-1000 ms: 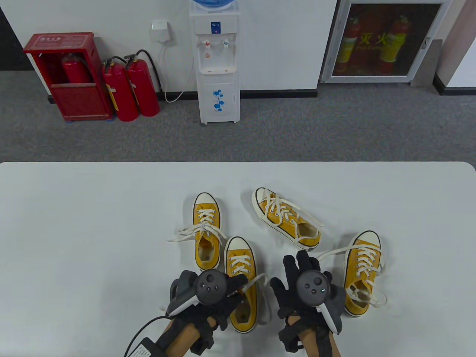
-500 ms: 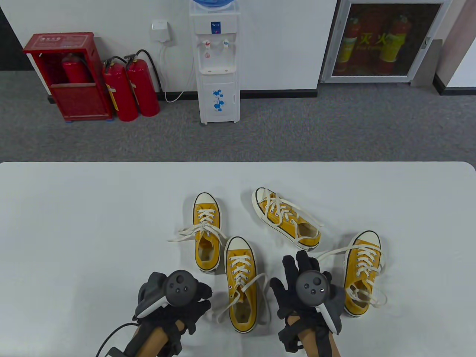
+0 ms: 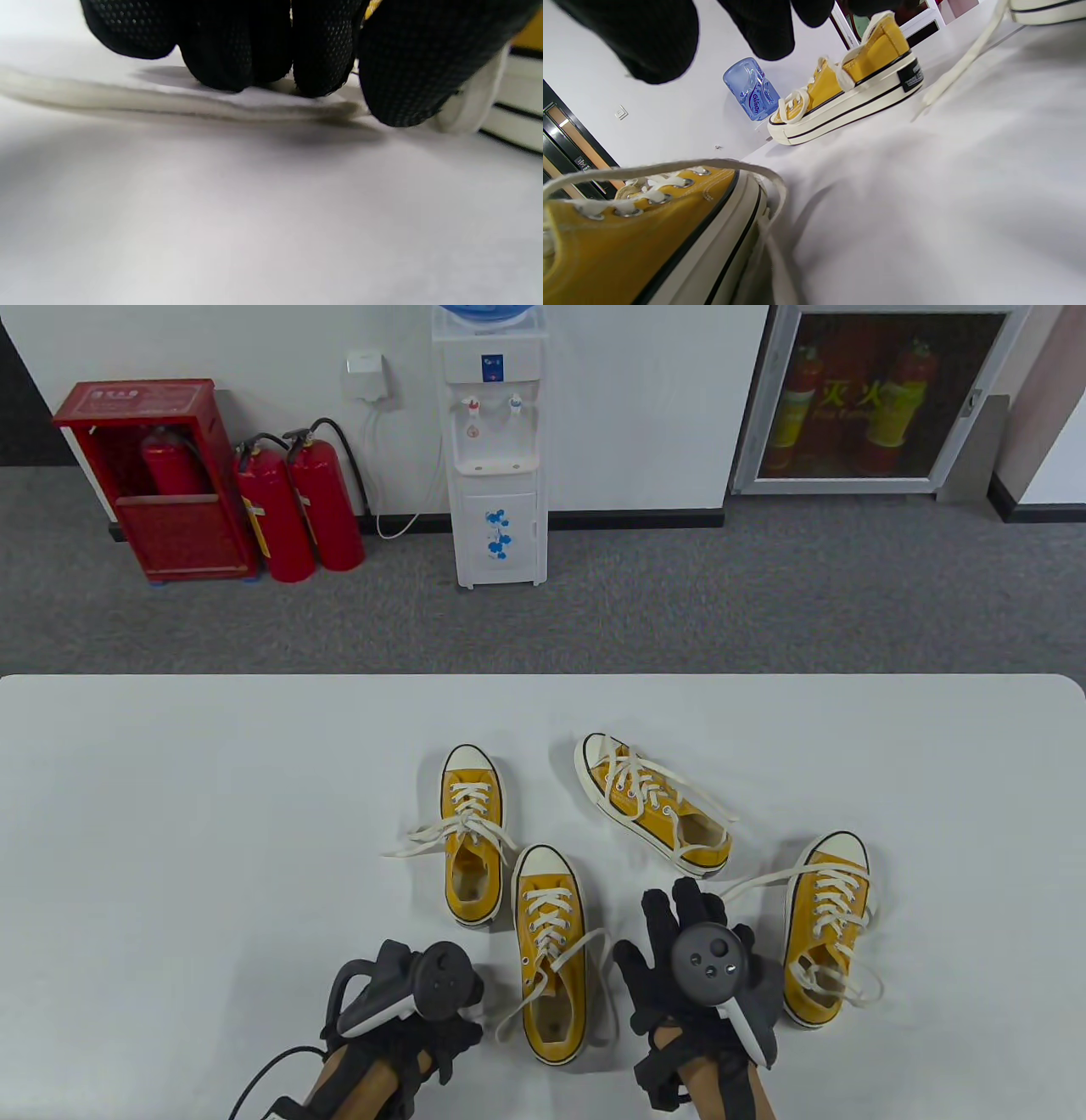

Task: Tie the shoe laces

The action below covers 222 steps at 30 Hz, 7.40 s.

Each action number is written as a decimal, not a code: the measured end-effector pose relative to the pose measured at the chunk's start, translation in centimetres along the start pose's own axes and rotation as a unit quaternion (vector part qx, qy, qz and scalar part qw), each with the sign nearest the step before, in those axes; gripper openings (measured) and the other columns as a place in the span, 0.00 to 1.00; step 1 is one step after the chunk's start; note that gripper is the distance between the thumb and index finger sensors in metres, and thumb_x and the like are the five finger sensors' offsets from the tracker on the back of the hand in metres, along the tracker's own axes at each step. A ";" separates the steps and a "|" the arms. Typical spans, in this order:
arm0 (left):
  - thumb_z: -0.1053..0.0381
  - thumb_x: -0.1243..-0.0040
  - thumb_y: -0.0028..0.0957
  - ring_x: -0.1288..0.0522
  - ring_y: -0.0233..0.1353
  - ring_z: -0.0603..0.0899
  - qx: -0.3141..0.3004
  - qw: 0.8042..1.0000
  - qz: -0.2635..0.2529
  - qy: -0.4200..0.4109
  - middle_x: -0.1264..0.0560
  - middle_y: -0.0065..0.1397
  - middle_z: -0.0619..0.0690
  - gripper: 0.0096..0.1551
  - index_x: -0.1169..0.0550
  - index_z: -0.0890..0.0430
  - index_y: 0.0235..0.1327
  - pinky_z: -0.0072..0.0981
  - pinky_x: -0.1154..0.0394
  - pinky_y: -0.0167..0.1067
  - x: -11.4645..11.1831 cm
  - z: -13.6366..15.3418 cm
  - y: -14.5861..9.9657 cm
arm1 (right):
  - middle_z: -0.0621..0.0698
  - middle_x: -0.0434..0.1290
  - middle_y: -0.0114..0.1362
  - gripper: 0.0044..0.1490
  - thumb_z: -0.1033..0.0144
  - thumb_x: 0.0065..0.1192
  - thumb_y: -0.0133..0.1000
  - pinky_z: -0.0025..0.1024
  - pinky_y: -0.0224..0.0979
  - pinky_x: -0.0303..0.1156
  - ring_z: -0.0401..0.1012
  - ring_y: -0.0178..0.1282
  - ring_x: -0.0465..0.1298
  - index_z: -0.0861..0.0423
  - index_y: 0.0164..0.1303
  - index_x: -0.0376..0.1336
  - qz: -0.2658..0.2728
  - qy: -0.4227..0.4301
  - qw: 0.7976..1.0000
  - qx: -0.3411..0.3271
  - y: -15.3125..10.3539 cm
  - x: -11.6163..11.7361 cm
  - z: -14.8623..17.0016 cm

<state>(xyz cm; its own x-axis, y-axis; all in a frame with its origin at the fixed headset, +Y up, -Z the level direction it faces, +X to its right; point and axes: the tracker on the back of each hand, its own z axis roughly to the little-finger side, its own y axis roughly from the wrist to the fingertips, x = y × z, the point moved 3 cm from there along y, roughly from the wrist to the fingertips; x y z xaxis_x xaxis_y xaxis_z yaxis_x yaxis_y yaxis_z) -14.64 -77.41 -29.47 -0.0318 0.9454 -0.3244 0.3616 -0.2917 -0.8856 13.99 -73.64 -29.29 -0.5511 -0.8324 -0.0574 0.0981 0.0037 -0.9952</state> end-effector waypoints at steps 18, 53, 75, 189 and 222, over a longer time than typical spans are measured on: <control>0.46 0.28 0.46 0.20 0.54 0.60 -0.003 0.999 -0.037 0.026 0.23 0.67 0.53 0.21 0.17 0.48 0.52 0.63 0.26 0.62 -0.2 -0.8 0.0 | 0.50 0.39 0.88 0.51 0.40 0.60 0.50 0.72 0.78 0.30 0.60 0.89 0.41 0.50 0.82 0.53 -0.001 0.001 1.000 0.000 0.0 0.1 0.0; 0.47 0.34 0.49 0.12 0.47 0.54 -0.062 0.970 -0.133 -0.192 0.16 0.57 0.47 0.18 0.23 0.43 0.51 0.59 0.21 0.59 6.0 -1.0 -2.3 | 0.50 0.39 0.88 0.50 0.40 0.60 0.50 0.73 0.78 0.30 0.60 0.89 0.41 0.50 0.81 0.53 0.002 0.016 1.000 -0.009 0.0 0.1 0.1; 0.46 0.36 0.51 0.14 0.47 0.54 -0.036 0.866 -0.327 -0.375 0.18 0.59 0.47 0.18 0.25 0.43 0.54 0.59 0.22 0.59 14.1 3.9 -4.5 | 0.53 0.55 0.84 0.45 0.44 0.65 0.50 0.71 0.80 0.41 0.58 0.83 0.60 0.53 0.76 0.62 -0.015 0.007 1.000 0.009 0.4 0.5 0.4; 0.42 0.33 0.53 0.29 0.80 0.68 0.071 0.942 -0.125 -0.304 0.31 0.85 0.51 0.32 0.26 0.40 0.73 0.78 0.43 0.74 11.7 5.4 0.6 | 0.49 0.75 0.62 0.25 0.66 0.66 0.53 0.46 0.55 0.77 0.34 0.32 0.81 0.42 0.61 0.75 -0.350 0.327 0.859 -0.181 3.8 7.6 -13.0; 0.29 0.39 0.47 0.16 0.39 0.52 -0.025 0.875 -0.123 -0.467 0.19 0.58 0.48 0.48 0.33 0.51 0.78 0.55 0.20 0.50 3.7 3.7 -1.3 | 0.50 0.78 0.60 0.25 0.66 0.67 0.52 0.45 0.52 0.79 0.35 0.30 0.82 0.48 0.61 0.74 -0.299 0.286 0.894 -0.173 4.4 7.0 -12.6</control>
<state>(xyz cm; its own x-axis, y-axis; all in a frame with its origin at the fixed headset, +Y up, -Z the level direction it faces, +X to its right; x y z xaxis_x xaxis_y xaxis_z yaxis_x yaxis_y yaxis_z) -18.65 -74.04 -30.76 -0.8535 0.4408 -0.2778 0.2772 -0.0672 -0.9584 0.12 -72.47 -35.10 -0.7622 -0.3249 0.5599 -0.5634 -0.0930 -0.8209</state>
